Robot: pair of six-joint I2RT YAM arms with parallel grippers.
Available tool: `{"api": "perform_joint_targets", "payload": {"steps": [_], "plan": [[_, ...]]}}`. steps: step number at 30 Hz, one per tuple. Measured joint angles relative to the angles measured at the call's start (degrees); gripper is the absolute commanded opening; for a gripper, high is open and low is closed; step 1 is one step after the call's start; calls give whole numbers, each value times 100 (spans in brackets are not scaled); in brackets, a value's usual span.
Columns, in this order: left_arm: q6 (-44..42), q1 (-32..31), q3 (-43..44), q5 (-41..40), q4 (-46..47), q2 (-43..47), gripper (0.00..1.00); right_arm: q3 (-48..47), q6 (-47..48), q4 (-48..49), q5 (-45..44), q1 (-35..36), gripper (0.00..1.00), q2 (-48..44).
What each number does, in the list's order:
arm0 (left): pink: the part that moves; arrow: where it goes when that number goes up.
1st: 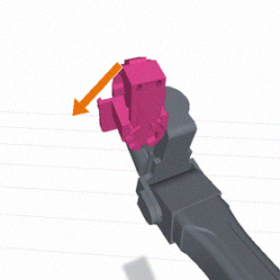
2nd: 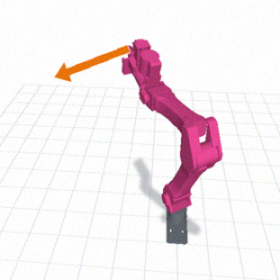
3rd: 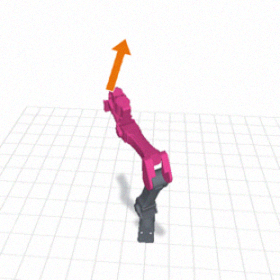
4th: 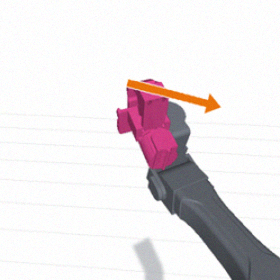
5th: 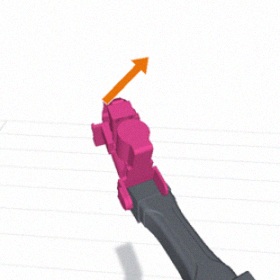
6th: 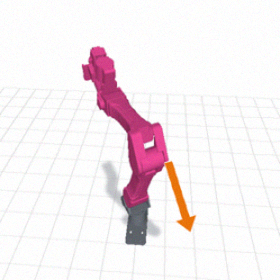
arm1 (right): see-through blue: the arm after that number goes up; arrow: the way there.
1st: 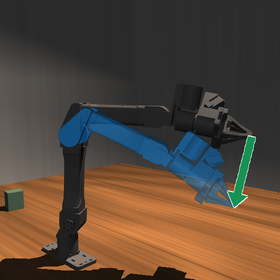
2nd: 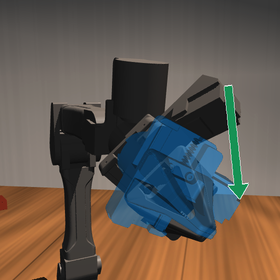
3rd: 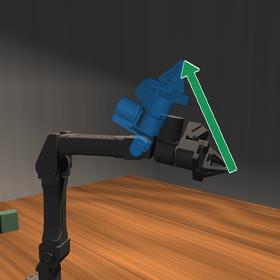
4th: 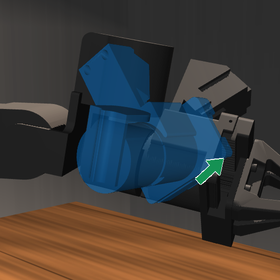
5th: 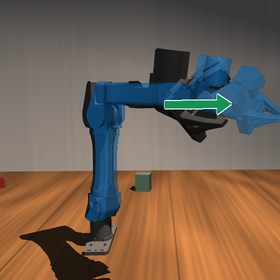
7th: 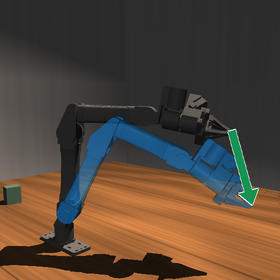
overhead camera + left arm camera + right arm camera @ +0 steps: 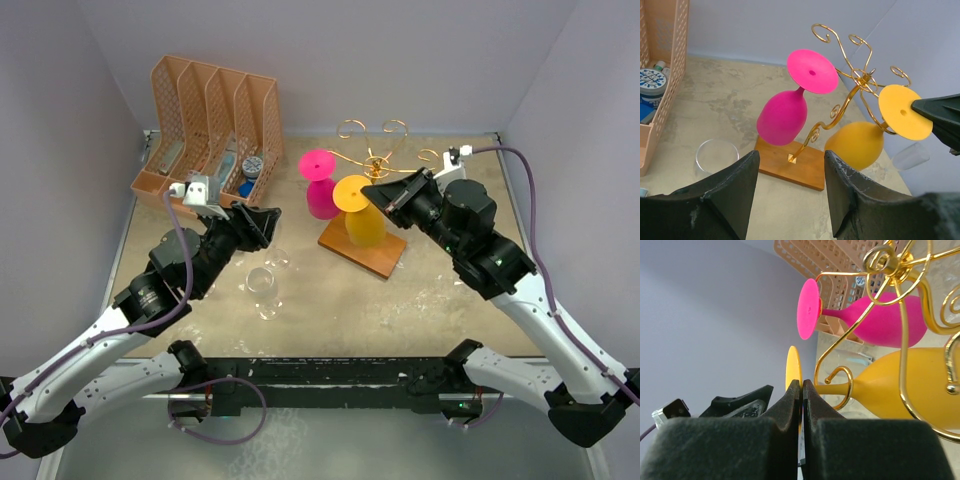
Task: Place the wine glass upside down on the wine glass rack
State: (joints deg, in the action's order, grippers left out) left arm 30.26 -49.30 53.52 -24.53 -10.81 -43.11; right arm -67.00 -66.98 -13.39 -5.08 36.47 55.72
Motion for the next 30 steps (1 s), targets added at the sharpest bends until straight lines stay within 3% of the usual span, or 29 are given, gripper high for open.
{"api": "perform_joint_targets", "payload": {"steps": [10, 21, 30], "plan": [[17, 0, 0, -129, -17, 0, 52, 7, 26, -125, -634, 0, 11, -55], [15, 0, 0, -289, -131, -44, 54, 7, 149, -326, -1078, 0, 50, -61], [17, 0, 120, -627, -632, -459, 61, -98, 398, -348, -1327, 2, 67, -232]]}}
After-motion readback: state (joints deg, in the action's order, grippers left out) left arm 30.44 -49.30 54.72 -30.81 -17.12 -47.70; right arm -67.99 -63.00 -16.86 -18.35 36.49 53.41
